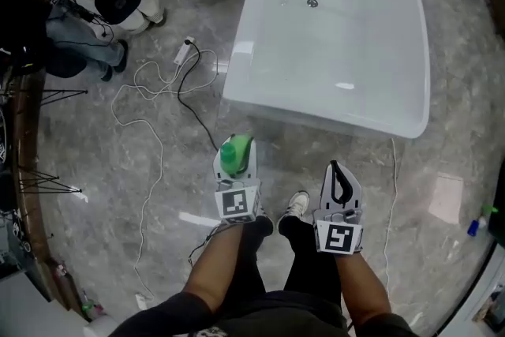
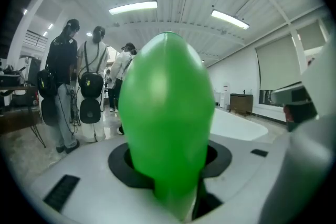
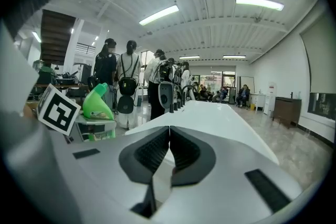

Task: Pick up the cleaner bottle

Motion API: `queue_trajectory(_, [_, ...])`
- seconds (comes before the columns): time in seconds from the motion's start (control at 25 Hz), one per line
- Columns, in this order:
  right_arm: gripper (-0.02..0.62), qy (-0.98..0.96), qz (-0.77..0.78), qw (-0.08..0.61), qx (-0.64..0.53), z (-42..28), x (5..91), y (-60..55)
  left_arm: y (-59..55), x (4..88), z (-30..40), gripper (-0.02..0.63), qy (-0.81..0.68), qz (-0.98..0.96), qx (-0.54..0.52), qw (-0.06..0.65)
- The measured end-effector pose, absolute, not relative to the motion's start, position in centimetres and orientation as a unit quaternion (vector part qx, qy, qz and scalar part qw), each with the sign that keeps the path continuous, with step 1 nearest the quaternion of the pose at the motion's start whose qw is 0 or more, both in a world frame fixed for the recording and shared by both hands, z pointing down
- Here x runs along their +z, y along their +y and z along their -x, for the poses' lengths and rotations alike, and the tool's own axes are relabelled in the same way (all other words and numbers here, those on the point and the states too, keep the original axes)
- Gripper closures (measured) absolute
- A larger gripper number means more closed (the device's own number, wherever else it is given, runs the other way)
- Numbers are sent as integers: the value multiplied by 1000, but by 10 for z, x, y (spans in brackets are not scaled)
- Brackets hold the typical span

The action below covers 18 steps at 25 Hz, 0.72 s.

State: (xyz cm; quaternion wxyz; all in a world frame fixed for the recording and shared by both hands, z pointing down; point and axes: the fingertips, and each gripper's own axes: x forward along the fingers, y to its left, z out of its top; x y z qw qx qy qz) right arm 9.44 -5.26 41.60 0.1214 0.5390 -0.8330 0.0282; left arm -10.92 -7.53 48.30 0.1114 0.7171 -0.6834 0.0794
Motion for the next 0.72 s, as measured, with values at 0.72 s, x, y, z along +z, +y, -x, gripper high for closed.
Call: queue_trajectory(0.72, [580,-814,-575,78,-30,-153,169,-7,-21,180,57,426,-655,-749,31,99])
